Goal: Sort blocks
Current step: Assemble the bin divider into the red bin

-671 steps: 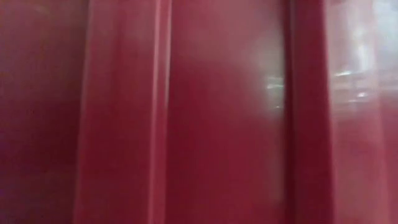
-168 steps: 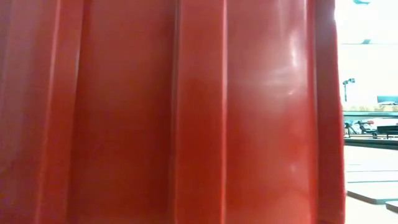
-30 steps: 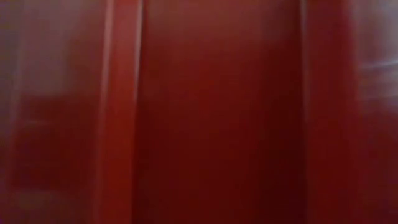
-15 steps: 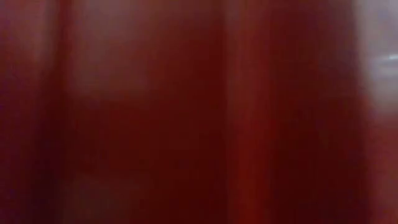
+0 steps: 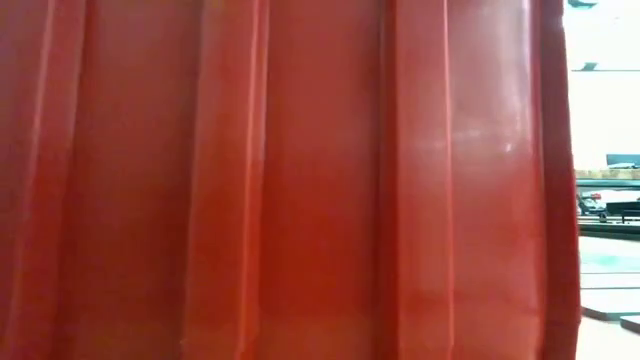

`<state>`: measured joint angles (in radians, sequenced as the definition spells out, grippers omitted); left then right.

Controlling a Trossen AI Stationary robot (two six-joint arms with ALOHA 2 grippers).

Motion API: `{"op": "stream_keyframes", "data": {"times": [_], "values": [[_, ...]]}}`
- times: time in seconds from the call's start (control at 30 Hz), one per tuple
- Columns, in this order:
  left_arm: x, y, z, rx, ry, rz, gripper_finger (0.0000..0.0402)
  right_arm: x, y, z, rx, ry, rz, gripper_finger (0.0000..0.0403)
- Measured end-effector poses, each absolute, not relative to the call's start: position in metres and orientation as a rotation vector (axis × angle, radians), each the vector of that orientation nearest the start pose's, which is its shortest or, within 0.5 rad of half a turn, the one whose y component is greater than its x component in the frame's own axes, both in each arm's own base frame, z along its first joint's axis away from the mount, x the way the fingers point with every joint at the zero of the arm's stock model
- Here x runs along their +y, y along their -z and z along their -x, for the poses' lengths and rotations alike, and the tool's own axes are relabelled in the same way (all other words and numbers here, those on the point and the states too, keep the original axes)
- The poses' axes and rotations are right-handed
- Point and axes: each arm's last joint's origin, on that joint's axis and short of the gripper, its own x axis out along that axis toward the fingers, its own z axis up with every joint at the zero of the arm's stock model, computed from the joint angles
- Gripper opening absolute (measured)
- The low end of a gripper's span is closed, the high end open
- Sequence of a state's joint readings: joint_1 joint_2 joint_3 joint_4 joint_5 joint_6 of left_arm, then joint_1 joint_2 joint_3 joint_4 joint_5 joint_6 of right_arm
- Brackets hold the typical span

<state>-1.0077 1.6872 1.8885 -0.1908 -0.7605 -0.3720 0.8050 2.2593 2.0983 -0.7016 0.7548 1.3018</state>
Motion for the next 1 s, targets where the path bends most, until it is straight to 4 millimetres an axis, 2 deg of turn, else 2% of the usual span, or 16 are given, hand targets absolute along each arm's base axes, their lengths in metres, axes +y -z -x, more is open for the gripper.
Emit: {"op": "stream_keyframes", "data": {"times": [0.1, 0.23, 0.43, 0.53, 0.63, 0.8, 0.9, 1.0], "values": [[-0.317, -0.456, -0.223, 0.088, 0.285, 0.425, 0.0000, 0.344, -0.262, -0.358, 0.523, 0.331, -0.653, 0.0000], [-0.347, -0.418, -0.240, 0.192, 0.330, 0.477, 0.0000, 0.352, -0.274, -0.344, 0.572, 0.276, -0.509, 0.0000], [-0.385, -0.362, -0.279, 0.230, 0.431, 0.536, 0.0000, 0.362, -0.331, -0.294, 0.630, 0.225, -0.439, 0.0000], [-0.396, -0.330, -0.305, 0.257, 0.536, 0.552, 0.0000, 0.368, -0.334, -0.270, 0.659, 0.198, -0.461, 0.0000], [-0.401, -0.295, -0.330, 0.314, 0.621, 0.559, 0.0000, 0.372, -0.342, -0.249, 0.764, 0.161, -0.564, 0.0000], [-0.398, -0.239, -0.365, 0.411, 0.663, 0.567, 0.0000, 0.393, -0.329, -0.225, 0.936, 0.115, -0.687, 0.0000], [-0.396, -0.218, -0.378, 0.429, 0.677, 0.595, 0.0000, 0.399, -0.328, -0.213, 0.963, 0.125, -0.746, 0.0000], [-0.394, -0.204, -0.384, 0.468, 0.641, 0.610, 0.0000, 0.402, -0.315, -0.201, 1.039, 0.188, -0.776, 0.0000]]}}
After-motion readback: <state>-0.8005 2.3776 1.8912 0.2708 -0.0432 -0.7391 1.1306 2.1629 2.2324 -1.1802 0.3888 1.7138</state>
